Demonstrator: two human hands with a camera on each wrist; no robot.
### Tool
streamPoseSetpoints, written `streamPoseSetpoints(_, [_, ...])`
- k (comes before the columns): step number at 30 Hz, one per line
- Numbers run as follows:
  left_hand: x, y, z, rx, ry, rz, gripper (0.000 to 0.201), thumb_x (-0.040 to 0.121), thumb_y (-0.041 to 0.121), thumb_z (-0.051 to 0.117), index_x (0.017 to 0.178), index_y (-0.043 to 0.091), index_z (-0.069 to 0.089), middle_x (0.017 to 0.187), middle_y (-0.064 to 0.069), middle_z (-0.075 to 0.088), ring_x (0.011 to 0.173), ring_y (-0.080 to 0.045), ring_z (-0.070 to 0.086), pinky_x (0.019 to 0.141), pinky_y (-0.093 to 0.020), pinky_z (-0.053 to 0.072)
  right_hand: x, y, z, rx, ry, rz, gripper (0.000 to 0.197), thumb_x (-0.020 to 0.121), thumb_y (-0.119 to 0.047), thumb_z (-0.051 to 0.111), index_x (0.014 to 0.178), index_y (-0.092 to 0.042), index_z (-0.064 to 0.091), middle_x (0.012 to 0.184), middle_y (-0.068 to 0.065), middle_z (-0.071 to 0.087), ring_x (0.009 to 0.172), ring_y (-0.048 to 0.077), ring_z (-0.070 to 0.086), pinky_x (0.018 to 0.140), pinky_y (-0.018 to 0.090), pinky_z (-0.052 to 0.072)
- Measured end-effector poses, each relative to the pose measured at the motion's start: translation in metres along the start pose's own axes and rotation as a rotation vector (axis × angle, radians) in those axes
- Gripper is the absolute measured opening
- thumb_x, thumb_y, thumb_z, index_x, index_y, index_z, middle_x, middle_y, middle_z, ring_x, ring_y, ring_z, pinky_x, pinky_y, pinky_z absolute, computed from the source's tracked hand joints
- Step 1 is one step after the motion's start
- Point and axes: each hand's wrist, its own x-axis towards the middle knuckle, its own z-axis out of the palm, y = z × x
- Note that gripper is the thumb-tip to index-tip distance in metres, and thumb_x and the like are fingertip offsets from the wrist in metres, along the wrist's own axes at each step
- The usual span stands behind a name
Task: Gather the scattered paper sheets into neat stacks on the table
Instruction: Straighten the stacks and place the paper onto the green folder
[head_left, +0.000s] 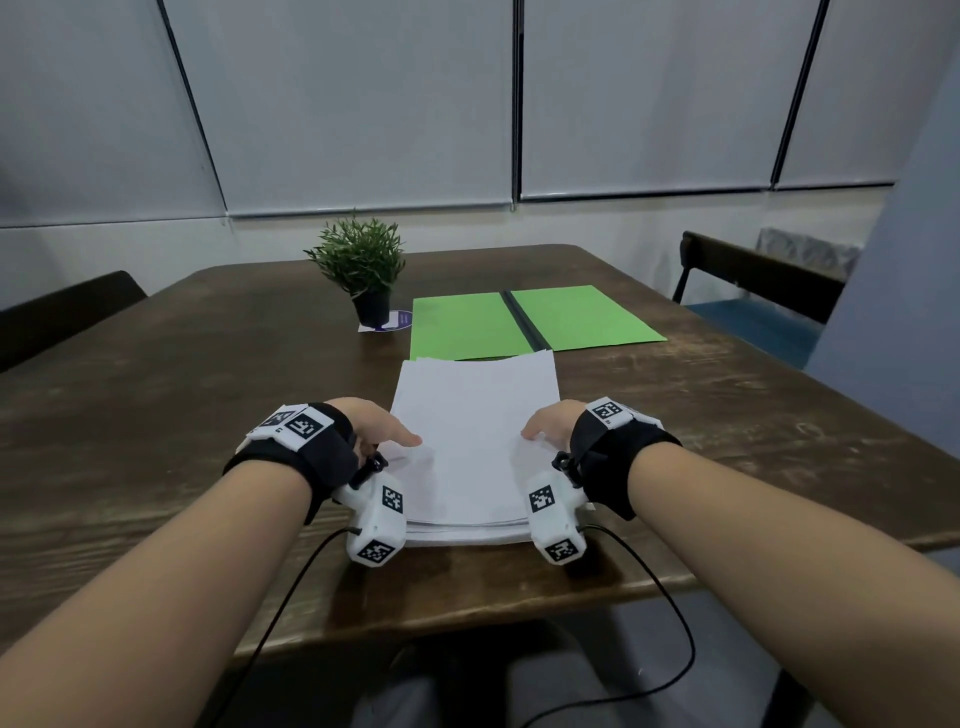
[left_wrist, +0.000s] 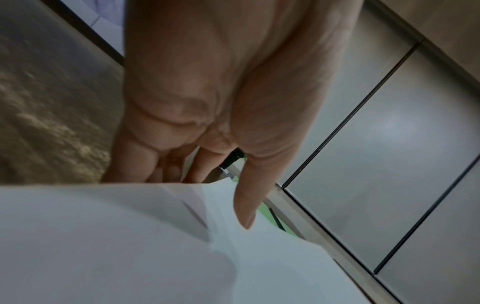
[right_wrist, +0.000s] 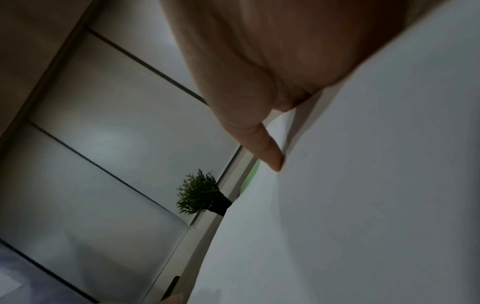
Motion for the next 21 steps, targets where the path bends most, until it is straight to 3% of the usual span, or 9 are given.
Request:
streamPoseSetpoints(2, [0.002, -0.005, -0.001, -0.033, -0.006, -0.007, 0.062, 0.09, 0.027, 0.065, 0.137, -0.004, 0.038, 0.071, -0.012, 0.045, 0.054, -0.021, 0.041, 0.051, -0.031, 0.039, -0.005, -0.005, 0.005, 0.045, 0.02, -0.024, 0.045, 0.086, -0.013, 0.062, 0.13, -0.008, 0.052, 0.111, 0.006, 0.045, 0.097, 0.019, 0.044, 0.071, 0.023, 0.04])
streamPoseSetpoints(6, [0.011, -0.017, -0.006, -0.107, -0.066, -0.039, 0.065, 0.088, 0.025, 0.068, 0.139, -0.004, 0.04, 0.095, -0.016, 0.052, 0.065, -0.024, 0.047, 0.065, -0.036, 0.043, -0.009, -0.019, 0.009, -0.059, 0.076, -0.005, 0.021, 0.092, -0.017, 0.056, 0.111, -0.007, 0.058, 0.113, 0.009, 0.056, 0.11, 0.026, 0.056, 0.093, 0.032, 0.045])
streamPoseSetpoints(10, [0.014, -0.023, -0.006, -0.197, -0.094, -0.043, 0.072, 0.088, 0.029, 0.067, 0.144, 0.001, 0.033, 0.084, -0.012, 0.051, 0.063, -0.024, 0.044, 0.06, -0.032, 0.041, -0.004, -0.016, 0.015, 0.124, 0.153, -0.058, 0.032, 0.082, -0.011, 0.067, 0.11, -0.005, 0.052, 0.107, 0.01, 0.06, 0.102, 0.028, 0.061, 0.089, 0.036, 0.051])
streamPoseSetpoints(12, [0.012, -0.023, -0.007, -0.243, -0.126, -0.04, 0.074, 0.089, 0.036, 0.064, 0.145, 0.001, 0.032, 0.122, -0.017, 0.057, 0.091, -0.031, 0.055, 0.083, -0.035, 0.048, -0.009, -0.017, 0.017, 0.223, 0.193, -0.14, 0.04, 0.08, -0.005, 0.065, 0.116, -0.006, 0.048, 0.103, 0.013, 0.062, 0.095, 0.031, 0.063, 0.087, 0.04, 0.053])
streamPoseSetpoints(13, [0.011, -0.023, -0.007, -0.275, -0.142, -0.027, 0.077, 0.09, 0.041, 0.06, 0.147, 0.001, 0.028, 0.143, -0.018, 0.043, 0.115, -0.033, 0.051, 0.097, -0.035, 0.043, -0.01, -0.018, 0.018, 0.276, 0.195, -0.206, 0.039, 0.081, -0.002, 0.064, 0.114, -0.01, 0.046, 0.103, 0.013, 0.062, 0.094, 0.03, 0.063, 0.086, 0.04, 0.053])
streamPoseSetpoints(14, [0.007, -0.022, -0.007, -0.305, -0.154, -0.004, 0.077, 0.092, 0.045, 0.055, 0.148, 0.001, 0.025, 0.151, -0.018, 0.03, 0.13, -0.033, 0.041, 0.099, -0.034, 0.038, -0.012, -0.019, 0.018, 0.314, 0.188, -0.271, 0.038, 0.081, -0.001, 0.063, 0.113, -0.013, 0.047, 0.106, 0.012, 0.063, 0.094, 0.029, 0.064, 0.087, 0.042, 0.053])
streamPoseSetpoints(16, [0.004, -0.025, -0.007, -0.414, -0.126, 0.041, 0.077, 0.092, 0.054, 0.049, 0.145, 0.001, 0.033, 0.148, -0.021, 0.035, 0.133, -0.032, 0.038, 0.094, -0.035, 0.04, -0.018, -0.019, 0.015, 0.384, 0.149, -0.386, 0.038, 0.08, 0.0, 0.064, 0.108, -0.019, 0.048, 0.109, 0.01, 0.065, 0.096, 0.03, 0.066, 0.088, 0.049, 0.053])
streamPoseSetpoints(19, [0.022, -0.032, -0.017, -0.566, -0.001, 0.129, 0.105, 0.063, 0.082, 0.06, 0.14, 0.013, 0.041, 0.136, -0.013, 0.052, 0.126, -0.033, 0.048, 0.104, -0.041, 0.038, -0.021, -0.02, 0.01, 0.518, 0.063, -0.498, 0.039, 0.082, 0.006, 0.062, 0.106, -0.022, 0.05, 0.11, 0.012, 0.066, 0.094, 0.032, 0.068, 0.088, 0.054, 0.053])
streamPoseSetpoints(21, [0.058, -0.04, -0.026, -0.643, 0.107, 0.197, 0.124, 0.039, 0.091, 0.065, 0.138, 0.019, 0.043, 0.134, -0.009, 0.054, 0.115, -0.033, 0.058, 0.097, -0.047, 0.046, -0.023, -0.023, 0.007, 0.54, 0.028, -0.555, 0.039, 0.084, 0.007, 0.06, 0.111, -0.02, 0.049, 0.108, 0.012, 0.067, 0.091, 0.03, 0.067, 0.087, 0.052, 0.054])
